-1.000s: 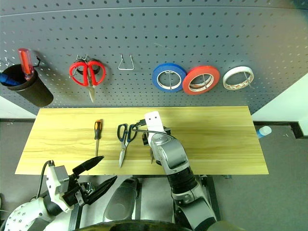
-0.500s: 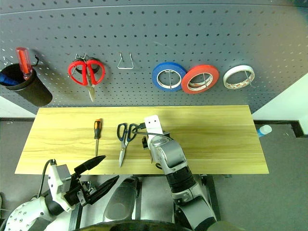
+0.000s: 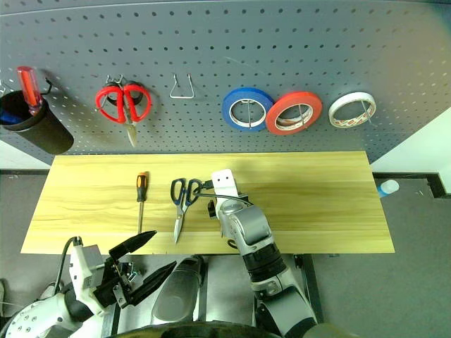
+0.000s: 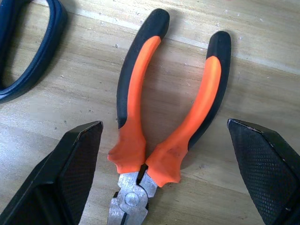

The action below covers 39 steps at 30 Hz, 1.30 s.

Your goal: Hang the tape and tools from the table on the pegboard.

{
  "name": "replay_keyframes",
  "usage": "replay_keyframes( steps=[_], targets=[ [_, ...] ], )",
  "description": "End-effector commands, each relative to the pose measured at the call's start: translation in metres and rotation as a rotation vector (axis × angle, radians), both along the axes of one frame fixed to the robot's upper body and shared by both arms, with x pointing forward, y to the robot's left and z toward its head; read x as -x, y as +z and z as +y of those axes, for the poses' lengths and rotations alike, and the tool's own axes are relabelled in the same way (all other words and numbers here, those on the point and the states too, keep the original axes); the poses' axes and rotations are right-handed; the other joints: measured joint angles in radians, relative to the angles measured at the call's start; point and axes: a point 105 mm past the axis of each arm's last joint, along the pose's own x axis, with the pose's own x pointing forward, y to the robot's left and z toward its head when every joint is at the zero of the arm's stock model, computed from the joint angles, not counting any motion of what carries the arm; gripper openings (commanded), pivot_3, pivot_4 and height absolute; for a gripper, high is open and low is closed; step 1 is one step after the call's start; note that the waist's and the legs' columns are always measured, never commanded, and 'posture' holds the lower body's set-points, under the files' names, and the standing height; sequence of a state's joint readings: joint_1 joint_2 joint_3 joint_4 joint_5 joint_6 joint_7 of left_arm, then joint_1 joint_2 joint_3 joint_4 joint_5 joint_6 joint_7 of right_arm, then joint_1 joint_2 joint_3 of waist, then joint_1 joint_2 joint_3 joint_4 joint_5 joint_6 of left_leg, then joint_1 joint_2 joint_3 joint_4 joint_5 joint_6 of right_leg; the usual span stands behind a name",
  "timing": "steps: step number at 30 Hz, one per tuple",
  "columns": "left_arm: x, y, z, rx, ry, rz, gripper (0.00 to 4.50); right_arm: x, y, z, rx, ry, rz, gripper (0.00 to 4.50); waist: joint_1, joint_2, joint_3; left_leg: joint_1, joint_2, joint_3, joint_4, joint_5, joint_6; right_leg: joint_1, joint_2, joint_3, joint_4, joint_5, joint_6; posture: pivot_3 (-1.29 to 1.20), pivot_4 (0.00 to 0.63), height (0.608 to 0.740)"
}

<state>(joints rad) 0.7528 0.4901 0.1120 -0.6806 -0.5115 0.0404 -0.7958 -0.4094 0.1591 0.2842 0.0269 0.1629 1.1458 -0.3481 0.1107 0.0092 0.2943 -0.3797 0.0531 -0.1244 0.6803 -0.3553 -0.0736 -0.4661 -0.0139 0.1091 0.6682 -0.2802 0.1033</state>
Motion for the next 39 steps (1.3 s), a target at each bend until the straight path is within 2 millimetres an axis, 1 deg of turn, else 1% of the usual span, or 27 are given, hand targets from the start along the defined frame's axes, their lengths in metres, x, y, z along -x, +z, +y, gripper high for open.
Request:
replay_keyframes(
  steps=[1, 4, 8, 12, 15, 17, 20, 21, 27, 29, 34, 39],
  targets=[
    [0.005, 0.008, -0.001, 0.001, -0.002, -0.016, 4.50, 0.023, 0.010, 0.060, -0.178, 0.071, 0.050, 4.43, 0.000, 0.000, 0.003, -0.001, 0.000, 0.000, 0.000, 0.000, 0.000, -0.001, 0.000, 0.000, 0.000, 0.000, 0.000, 0.40, 0.328, 0.681],
    [0.007, 0.009, -0.002, 0.002, 0.000, -0.013, 4.50, 0.023, 0.008, 0.060, -0.176, 0.066, 0.055, 4.43, 0.000, -0.002, 0.010, -0.002, 0.000, 0.000, 0.000, 0.000, 0.000, -0.002, 0.000, 0.000, 0.000, 0.000, 0.000, 0.40, 0.334, 0.681],
    [0.010, 0.010, -0.003, 0.003, 0.002, -0.008, 4.50, 0.022, 0.006, 0.059, -0.175, 0.062, 0.056, 4.43, 0.001, -0.002, 0.011, -0.008, 0.000, 0.000, 0.001, 0.000, 0.000, -0.008, 0.000, 0.000, 0.001, 0.000, 0.001, 0.41, 0.342, 0.681],
    [0.013, 0.011, -0.003, 0.003, 0.006, -0.001, 4.50, 0.021, 0.005, 0.059, -0.174, 0.058, 0.054, 4.43, 0.001, -0.002, 0.014, -0.009, 0.000, 0.000, 0.001, 0.000, 0.000, -0.009, 0.000, 0.000, 0.002, 0.001, 0.001, 0.41, 0.347, 0.681],
    [0.014, 0.012, -0.003, 0.009, 0.010, -0.003, 4.50, 0.021, 0.005, 0.058, -0.174, 0.056, 0.051, 3.88, 0.001, -0.002, 0.017, -0.009, 0.000, 0.000, 0.001, 0.000, 0.000, -0.009, 0.000, 0.000, 0.003, 0.000, 0.000, 0.41, 0.346, 0.681],
    [0.014, 0.013, -0.003, 0.014, 0.014, -0.009, 4.50, 0.022, 0.005, 0.058, -0.173, 0.055, 0.050, 3.30, 0.000, -0.002, 0.017, -0.009, 0.000, 0.000, 0.001, 0.000, 0.000, -0.009, 0.000, 0.000, 0.003, 0.000, 0.000, 0.41, 0.346, 0.681],
    [0.013, 0.015, -0.001, 0.015, 0.014, -0.015, 4.50, 0.021, 0.006, 0.057, -0.172, 0.055, 0.046, 2.31, 0.000, -0.003, 0.018, -0.009, 0.000, 0.000, 0.001, 0.000, 0.000, -0.009, 0.000, 0.000, 0.003, 0.000, 0.000, 0.41, 0.346, 0.681],
    [0.012, 0.016, -0.001, 0.015, 0.014, -0.016, 4.50, 0.021, 0.006, 0.057, -0.171, 0.055, 0.044, 2.13, 0.000, -0.003, 0.018, -0.009, 0.000, 0.000, 0.001, 0.000, 0.000, -0.009, 0.000, 0.000, 0.003, 0.000, 0.000, 0.41, 0.341, 0.681],
    [0.009, 0.016, 0.000, 0.016, 0.012, -0.023, 4.50, 0.017, 0.008, 0.056, -0.168, 0.061, 0.019, 2.11, 0.000, -0.003, 0.018, -0.009, 0.000, 0.000, 0.001, 0.000, 0.000, -0.009, 0.000, 0.000, 0.003, 0.000, 0.000, 0.40, 0.335, 0.681],
    [0.008, 0.015, 0.000, 0.016, 0.010, -0.026, 4.50, 0.015, 0.012, 0.057, -0.177, 0.075, -0.009, 2.11, 0.000, -0.003, 0.018, -0.009, 0.000, 0.000, 0.001, 0.000, 0.000, -0.009, 0.000, 0.000, 0.003, 0.000, 0.000, 0.40, 0.331, 0.681],
    [0.004, 0.017, 0.001, 0.023, 0.002, -0.044, 4.50, 0.007, 0.030, 0.057, -0.255, 0.113, -0.115, 2.11, 0.000, -0.003, 0.018, -0.010, 0.000, 0.000, 0.001, 0.000, 0.000, -0.011, 0.000, 0.000, 0.003, 0.001, 0.001, 0.40, 0.315, 0.681],
    [-0.007, 0.026, 0.004, 0.051, 0.000, -0.091, 4.50, 0.003, 0.045, 0.047, -0.294, 0.140, -0.208, 2.11, 0.003, -0.003, 0.018, -0.011, 0.000, 0.000, 0.001, 0.000, 0.000, -0.011, 0.000, -0.001, 0.003, 0.002, 0.004, 0.39, 0.297, 0.681]
  ],
)
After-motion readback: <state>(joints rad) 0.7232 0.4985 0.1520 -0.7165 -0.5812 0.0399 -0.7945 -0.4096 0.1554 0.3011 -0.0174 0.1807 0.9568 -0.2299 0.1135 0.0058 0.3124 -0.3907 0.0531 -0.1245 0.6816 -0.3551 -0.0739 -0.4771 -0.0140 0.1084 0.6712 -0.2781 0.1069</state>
